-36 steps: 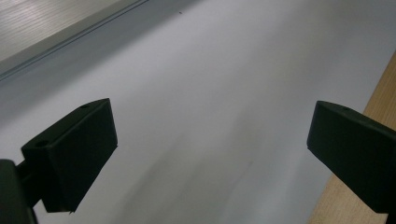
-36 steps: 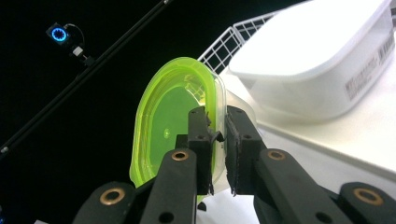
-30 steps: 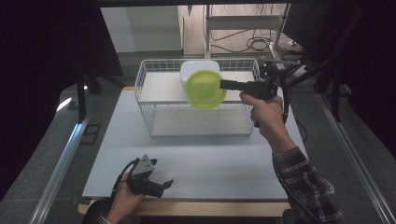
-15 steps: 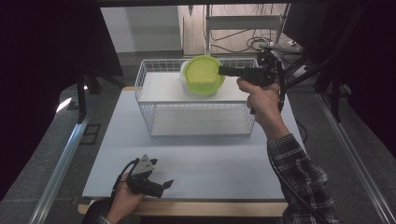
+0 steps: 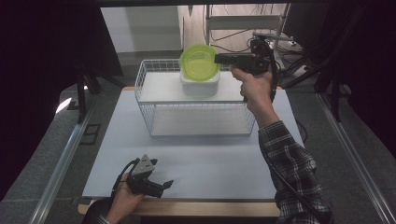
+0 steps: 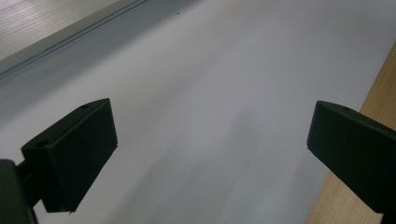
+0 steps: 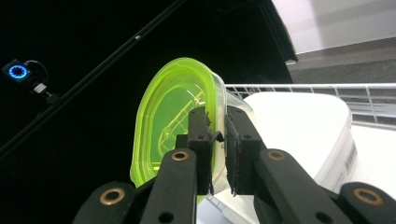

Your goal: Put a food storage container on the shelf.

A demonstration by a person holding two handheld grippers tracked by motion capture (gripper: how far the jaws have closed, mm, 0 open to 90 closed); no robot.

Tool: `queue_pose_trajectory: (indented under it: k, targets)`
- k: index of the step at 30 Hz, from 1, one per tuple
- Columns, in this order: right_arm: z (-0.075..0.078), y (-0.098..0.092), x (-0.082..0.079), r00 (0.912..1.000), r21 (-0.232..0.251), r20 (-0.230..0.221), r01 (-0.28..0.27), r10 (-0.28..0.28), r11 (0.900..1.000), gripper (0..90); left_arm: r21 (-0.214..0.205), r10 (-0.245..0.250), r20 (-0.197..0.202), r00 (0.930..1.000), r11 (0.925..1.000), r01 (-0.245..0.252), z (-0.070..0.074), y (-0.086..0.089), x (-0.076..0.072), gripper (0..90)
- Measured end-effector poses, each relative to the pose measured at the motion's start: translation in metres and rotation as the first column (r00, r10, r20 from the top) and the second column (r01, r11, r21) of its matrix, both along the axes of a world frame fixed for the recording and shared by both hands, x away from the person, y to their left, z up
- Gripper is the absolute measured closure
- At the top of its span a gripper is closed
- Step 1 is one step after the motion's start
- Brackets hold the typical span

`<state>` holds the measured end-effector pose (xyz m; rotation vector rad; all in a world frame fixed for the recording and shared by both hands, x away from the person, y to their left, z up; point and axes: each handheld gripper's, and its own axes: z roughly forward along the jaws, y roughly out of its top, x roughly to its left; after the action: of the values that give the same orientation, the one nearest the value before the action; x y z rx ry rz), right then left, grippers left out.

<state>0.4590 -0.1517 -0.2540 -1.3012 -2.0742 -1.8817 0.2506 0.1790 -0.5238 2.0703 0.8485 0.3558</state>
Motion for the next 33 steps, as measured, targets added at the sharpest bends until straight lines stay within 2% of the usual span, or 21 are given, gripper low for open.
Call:
queue_pose_trajectory:
  k: [7,18,22,25,30,33]
  targets:
    - [-0.001,0.005,0.012,0.9994,-0.017,-0.001,0.036,-0.036,0.9992,81.5,-0.003,-0.002,-0.002,1.0,1.0,0.002,0.0,0.0,0.0,1.4]
    - [-0.007,0.01,0.024,0.9965,-0.031,-0.033,0.076,-0.077,0.9966,80.5,0.001,-0.006,-0.005,1.0,1.0,0.006,0.0,0.0,0.0,1.4]
    - [-0.003,0.015,0.023,0.9917,-0.093,-0.022,0.124,-0.127,0.9879,79.1,0.003,-0.01,-0.007,0.9999,0.9999,0.01,-0.001,-0.001,0.0,1.4]
    - [-0.001,0.018,0.024,0.9882,-0.12,-0.021,0.148,-0.152,0.9816,78.5,0.004,-0.011,-0.006,0.9999,0.9999,0.011,0.0,-0.001,0.0,1.4]
    - [0.0,0.021,0.027,0.9813,-0.156,-0.017,0.187,-0.192,0.97,77.1,0.006,-0.013,-0.006,0.9999,0.9999,0.013,-0.001,-0.001,0.0,1.4]
    - [-0.002,0.021,0.029,0.9787,-0.163,-0.022,0.198,-0.204,0.9666,75.9,0.007,-0.014,-0.006,0.9999,0.9999,0.014,-0.001,-0.001,0.0,1.4]
